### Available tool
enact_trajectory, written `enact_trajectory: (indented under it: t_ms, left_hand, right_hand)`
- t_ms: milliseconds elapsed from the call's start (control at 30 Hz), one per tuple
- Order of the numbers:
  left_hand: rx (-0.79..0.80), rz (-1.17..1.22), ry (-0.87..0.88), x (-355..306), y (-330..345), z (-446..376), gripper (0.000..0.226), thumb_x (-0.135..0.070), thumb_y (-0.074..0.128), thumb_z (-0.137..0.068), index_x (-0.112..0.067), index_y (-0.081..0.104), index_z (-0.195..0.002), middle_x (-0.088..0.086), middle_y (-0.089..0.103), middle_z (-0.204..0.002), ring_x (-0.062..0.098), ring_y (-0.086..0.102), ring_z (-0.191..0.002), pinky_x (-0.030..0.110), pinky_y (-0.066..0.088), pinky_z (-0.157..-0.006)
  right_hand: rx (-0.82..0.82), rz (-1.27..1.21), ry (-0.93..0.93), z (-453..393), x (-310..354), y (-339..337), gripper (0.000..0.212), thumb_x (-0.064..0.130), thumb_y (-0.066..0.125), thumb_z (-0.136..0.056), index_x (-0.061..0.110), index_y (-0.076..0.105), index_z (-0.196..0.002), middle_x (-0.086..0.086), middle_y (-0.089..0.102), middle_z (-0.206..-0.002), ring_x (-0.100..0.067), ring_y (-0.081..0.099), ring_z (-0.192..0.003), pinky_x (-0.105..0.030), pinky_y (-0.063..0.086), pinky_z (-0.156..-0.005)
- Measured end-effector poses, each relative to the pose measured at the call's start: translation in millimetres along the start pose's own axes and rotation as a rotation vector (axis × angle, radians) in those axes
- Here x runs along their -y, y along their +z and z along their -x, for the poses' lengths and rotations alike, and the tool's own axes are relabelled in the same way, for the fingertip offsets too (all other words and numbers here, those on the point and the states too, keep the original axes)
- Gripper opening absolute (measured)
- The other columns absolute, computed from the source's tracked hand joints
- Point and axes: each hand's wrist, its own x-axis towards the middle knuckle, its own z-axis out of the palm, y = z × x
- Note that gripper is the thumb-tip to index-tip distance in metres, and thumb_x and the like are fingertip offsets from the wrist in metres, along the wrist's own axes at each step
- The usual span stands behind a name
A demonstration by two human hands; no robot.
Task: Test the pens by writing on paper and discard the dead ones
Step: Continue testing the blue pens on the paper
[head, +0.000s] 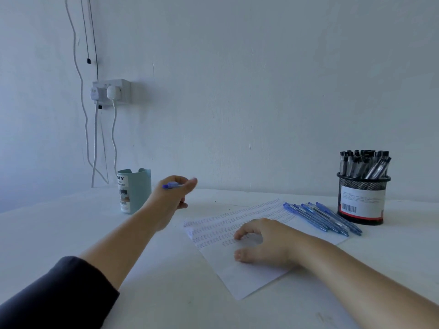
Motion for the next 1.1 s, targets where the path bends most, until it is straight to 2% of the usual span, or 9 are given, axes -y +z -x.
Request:
enact_trajectory:
  t_ms: [100,167,267,333,433,533,733,833,1100]
  left_hand:
    - [-0.06,0.143,-0.062,-0.4,4.2,0.7,0.04,-0.037,0.044,-0.1,-0.011,0.067,-0.081,0.002,0.048,-0.075,0.015,0.043,-0.069,0.027,0.038,-0.063]
    - [-0.106,0.316,-0.067,-5.9,4.6,0.2,0.034,-0.026,0.043,-0.1,-0.01,0.068,-0.085,0.004,0.056,-0.083,0.018,0.052,-0.079,0.029,0.042,-0.073]
    - [-0.088,0.656,-0.123,-14.6,2.6,0.2,0.022,-0.017,0.043,-0.099,-0.008,0.059,-0.088,0.004,0.056,-0.06,0.017,0.054,-0.056,0.027,0.045,-0.063]
    - [-0.03,0.78,-0.155,-16.4,-0.3,2.0,0.027,-0.032,0.045,-0.098,-0.01,0.055,-0.086,0.001,0.044,-0.052,0.014,0.042,-0.046,0.024,0.037,-0.054]
    - [0.065,0.921,-0.174,-17.3,-8.2,4.0,0.057,-0.062,0.05,-0.08,-0.005,0.059,-0.08,0.003,0.041,-0.059,0.016,0.038,-0.052,0.024,0.03,-0.06]
    - [0.168,0.94,-0.148,-19.0,-10.9,7.7,0.069,-0.07,0.046,-0.067,-0.003,0.062,-0.071,0.003,0.039,-0.059,0.017,0.035,-0.055,0.026,0.028,-0.061]
    - [0.153,0.971,-0.127,-18.4,-4.0,10.1,0.047,-0.05,0.044,-0.067,-0.004,0.056,-0.062,0.002,0.027,-0.053,0.015,0.021,-0.054,0.025,0.016,-0.059]
    - [0.175,0.953,-0.137,-18.3,-5.5,10.5,0.066,-0.064,0.039,-0.074,-0.002,0.058,-0.06,0.002,0.027,-0.05,0.014,0.021,-0.053,0.027,0.012,-0.065]
    - [0.162,0.911,-0.108,-20.2,-5.4,13.0,0.056,-0.052,0.036,-0.069,-0.003,0.058,-0.055,0.001,0.023,-0.046,0.014,0.024,-0.045,0.03,0.023,-0.061]
  right_hand:
    - [0.007,0.013,-0.009,1.1,1.3,-0.9,0.044,0.053,0.067,-0.078,0.042,0.056,-0.12,0.012,0.046,-0.139,-0.014,0.041,-0.13,-0.034,0.032,-0.109]
    - [0.008,0.016,-0.016,1.3,1.0,-1.1,0.044,0.053,0.067,-0.079,0.042,0.056,-0.12,0.012,0.046,-0.139,-0.013,0.041,-0.13,-0.033,0.032,-0.109]
    - [0.004,0.005,-0.025,1.5,-0.3,-0.5,0.043,0.052,0.067,-0.078,0.041,0.056,-0.119,0.015,0.046,-0.138,-0.01,0.041,-0.13,-0.031,0.031,-0.11]
    - [0.006,0.003,-0.028,0.8,-0.9,0.0,0.044,0.053,0.067,-0.078,0.041,0.057,-0.119,0.017,0.046,-0.138,-0.008,0.04,-0.131,-0.031,0.03,-0.111]
    - [0.009,0.0,-0.026,0.0,-1.4,-0.4,0.043,0.053,0.067,-0.078,0.042,0.057,-0.118,0.017,0.046,-0.138,-0.007,0.04,-0.131,-0.031,0.031,-0.11]
    - [0.01,0.003,-0.031,-0.1,0.0,-0.4,0.042,0.053,0.067,-0.078,0.042,0.057,-0.117,0.017,0.046,-0.138,-0.007,0.04,-0.131,-0.031,0.031,-0.111]
    - [0.015,-0.007,-0.038,0.1,-0.6,-1.0,0.039,0.051,0.068,-0.079,0.042,0.057,-0.116,0.017,0.046,-0.137,-0.006,0.039,-0.132,-0.03,0.03,-0.111]
    - [0.017,-0.006,-0.035,0.3,-0.2,-0.8,0.04,0.051,0.068,-0.079,0.042,0.057,-0.116,0.018,0.046,-0.137,-0.005,0.039,-0.132,-0.031,0.03,-0.111]
    - [0.023,-0.005,-0.037,0.3,0.4,-1.8,0.041,0.051,0.067,-0.079,0.042,0.056,-0.118,0.016,0.045,-0.139,-0.006,0.039,-0.131,-0.029,0.03,-0.11]
